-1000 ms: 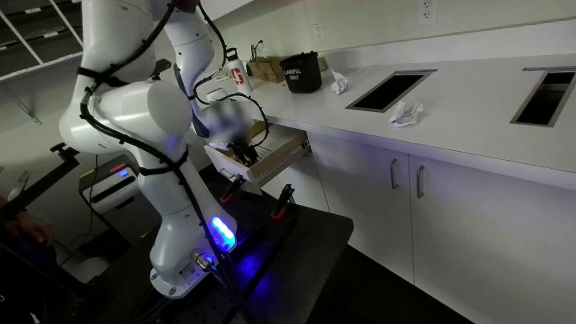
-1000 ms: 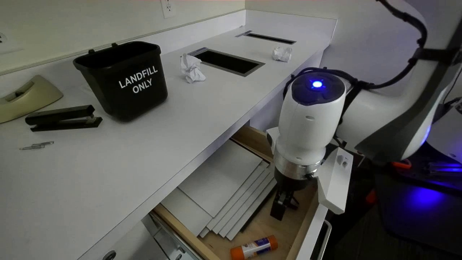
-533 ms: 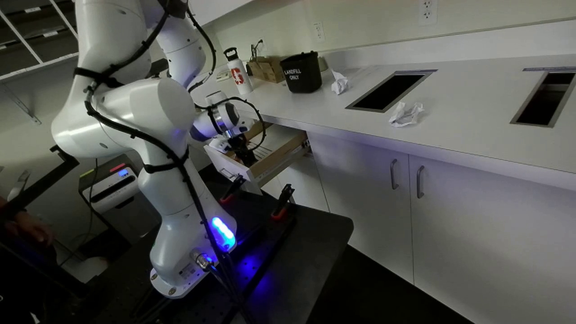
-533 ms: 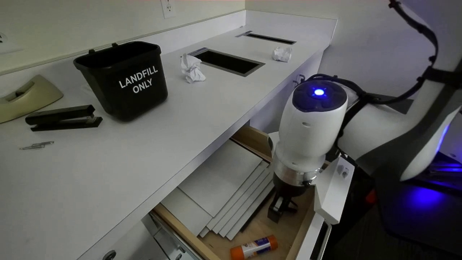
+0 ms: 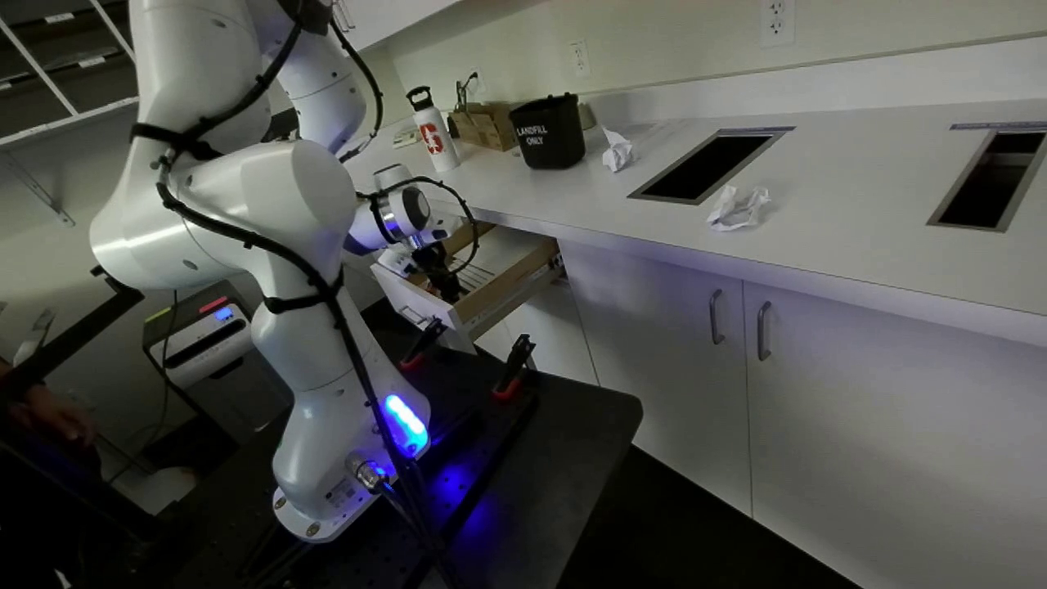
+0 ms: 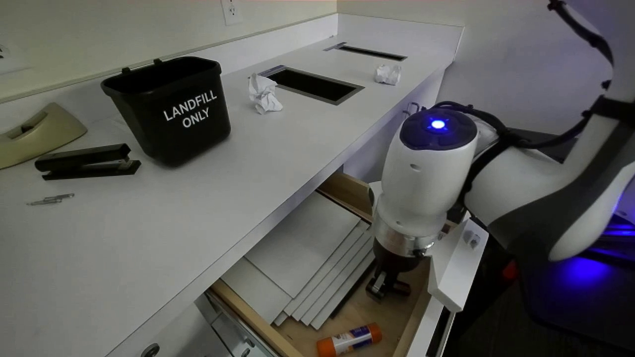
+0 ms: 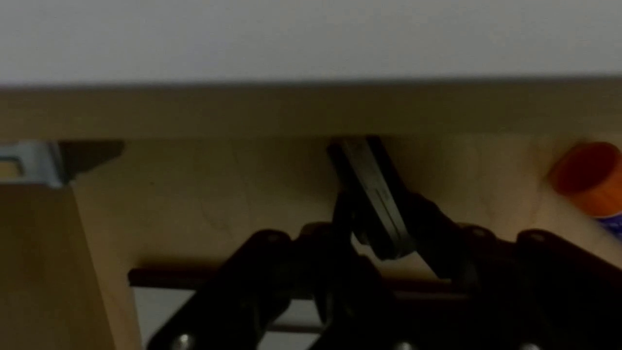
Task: Move the stapler remover from the open drawer and put it on the counter top
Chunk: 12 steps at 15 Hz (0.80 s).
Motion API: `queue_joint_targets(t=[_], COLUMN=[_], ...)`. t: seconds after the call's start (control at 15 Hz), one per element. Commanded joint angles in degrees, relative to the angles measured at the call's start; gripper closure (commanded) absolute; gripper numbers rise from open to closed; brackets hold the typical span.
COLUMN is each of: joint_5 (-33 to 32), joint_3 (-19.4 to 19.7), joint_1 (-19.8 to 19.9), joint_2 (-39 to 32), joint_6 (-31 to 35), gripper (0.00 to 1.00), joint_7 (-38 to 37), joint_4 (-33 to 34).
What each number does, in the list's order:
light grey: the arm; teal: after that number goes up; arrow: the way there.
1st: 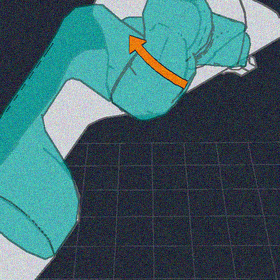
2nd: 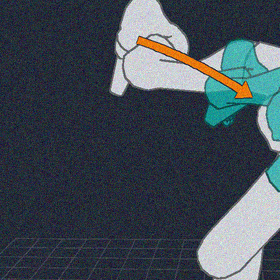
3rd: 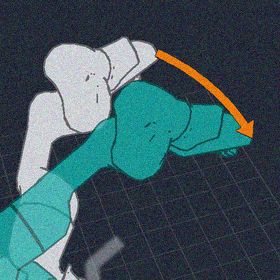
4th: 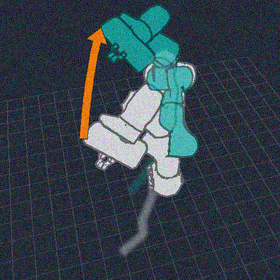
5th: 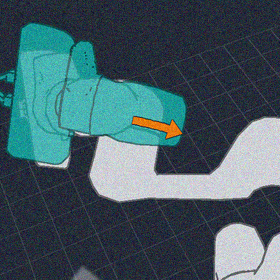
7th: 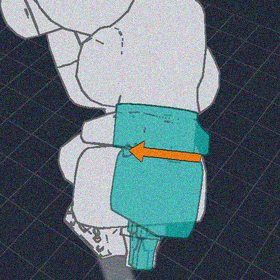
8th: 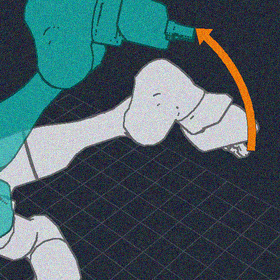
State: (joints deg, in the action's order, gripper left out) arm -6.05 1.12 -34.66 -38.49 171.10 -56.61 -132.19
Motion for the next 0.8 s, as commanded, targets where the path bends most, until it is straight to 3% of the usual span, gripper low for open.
queue_joint_targets(t=[0.0,0.27,0.6,0.73], joint_5=[3.5,4.5,0.8,-0.7], joint_3=[1.3,1.3,5.2,3.7], joint_1=[-1.9,-2.7,-5.8,-4.2], joint_2=[1.3,7.7,16.5,18.6], joint_6=[1.2,-2.4,-9.3,-13.1], gripper=[0.92,0.92,0.92,0.92], joint_7=[1.9,2.2,0.4,1.2], joint_4=[-0.8,-0.8,1.8,3.7])
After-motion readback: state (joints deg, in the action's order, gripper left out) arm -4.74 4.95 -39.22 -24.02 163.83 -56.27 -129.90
